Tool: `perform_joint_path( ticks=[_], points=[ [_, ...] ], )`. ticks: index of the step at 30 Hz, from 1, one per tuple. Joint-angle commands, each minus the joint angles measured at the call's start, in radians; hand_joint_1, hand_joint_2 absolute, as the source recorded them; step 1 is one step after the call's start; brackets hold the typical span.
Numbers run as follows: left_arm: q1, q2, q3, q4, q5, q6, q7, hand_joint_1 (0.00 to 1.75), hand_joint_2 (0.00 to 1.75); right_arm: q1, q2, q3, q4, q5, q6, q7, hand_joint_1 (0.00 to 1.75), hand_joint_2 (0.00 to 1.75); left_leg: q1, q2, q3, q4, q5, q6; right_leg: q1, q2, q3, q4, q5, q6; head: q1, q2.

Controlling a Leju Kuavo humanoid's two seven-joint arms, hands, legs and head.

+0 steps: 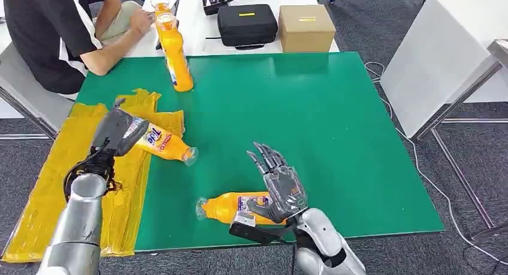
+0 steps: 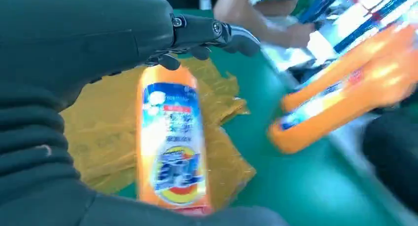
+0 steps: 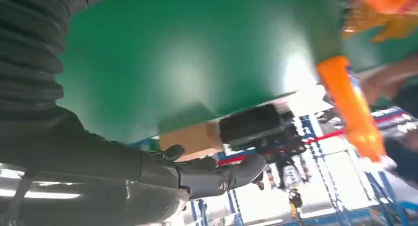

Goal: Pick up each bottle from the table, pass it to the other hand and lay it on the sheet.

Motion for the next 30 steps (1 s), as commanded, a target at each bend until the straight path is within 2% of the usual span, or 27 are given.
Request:
perform_joint_path(
  ticks=[1, 4, 7, 11, 18, 23, 30],
  points=[
    [0.058, 0.105, -0.177, -0.329, 0.252, -0.013, -0.007, 0.0, 1.75, -0.009, -0.067, 0.027, 0.018, 0.161, 0.045, 0.131, 0.0, 1.75, 0.001, 0.003, 0.002, 0.001, -0.003, -0.003, 0.001, 0.003, 0.002, 0.0, -0.002, -0.001, 0.0, 0.0],
    [0.095, 0.104, -0.244, -0.33, 0.265, 0.015, -0.031, 0.0, 1.75, 0.04, -0.094, 0.034, 0.001, 0.182, 0.071, 0.144, 0.0, 1.75, 0.001, -0.001, 0.004, -0.001, -0.002, -0.002, 0.0, -0.001, 0.005, -0.003, -0.002, 0.0, 0.0, 0.0],
    [0.092, 0.086, -0.268, -0.274, 0.245, 0.089, -0.028, 0.0, 1.75, 0.049, -0.099, 0.044, -0.002, 0.278, 0.078, 0.212, 0.0, 1.75, 0.0, -0.003, 0.003, -0.001, -0.001, -0.002, 0.0, -0.002, 0.004, -0.002, -0.002, 0.0, 0.0, 0.0],
    [0.052, 0.068, -0.266, -0.168, 0.269, 0.116, -0.038, 0.0, 1.75, 0.022, -0.105, 0.075, -0.006, 0.274, 0.141, 0.201, 0.0, 1.75, 0.0, -0.001, 0.003, -0.001, -0.001, -0.003, 0.0, -0.001, 0.004, -0.002, -0.001, -0.001, 0.0, 0.0],
    [0.05, 0.068, -0.268, -0.169, 0.269, 0.114, -0.038, 0.0, 1.75, 0.018, -0.105, 0.079, -0.003, 0.269, 0.148, 0.195, 0.0, 1.75, 0.0, -0.001, 0.005, -0.001, -0.001, -0.002, 0.0, -0.001, 0.004, -0.002, -0.001, -0.001, 0.0, 0.0],
    [0.017, 0.051, -0.277, -0.108, 0.27, 0.119, -0.043, 0.0, 1.75, -0.031, -0.119, 0.143, 0.002, 0.165, 0.167, 0.11, 0.0, 1.75, 0.001, -0.001, 0.005, 0.0, -0.001, -0.002, 0.0, -0.002, 0.005, -0.002, -0.001, -0.001, 0.0, 0.0],
    [-0.01, 0.029, -0.272, -0.055, 0.233, 0.129, -0.029, 0.0, 1.75, -0.141, -0.092, 0.17, 0.098, 0.115, 0.195, 0.104, 0.0, 1.75, 0.0, 0.002, 0.005, 0.0, -0.001, -0.002, 0.0, 0.001, 0.004, -0.001, 0.0, -0.001, 0.0, 0.0]
  ],
)
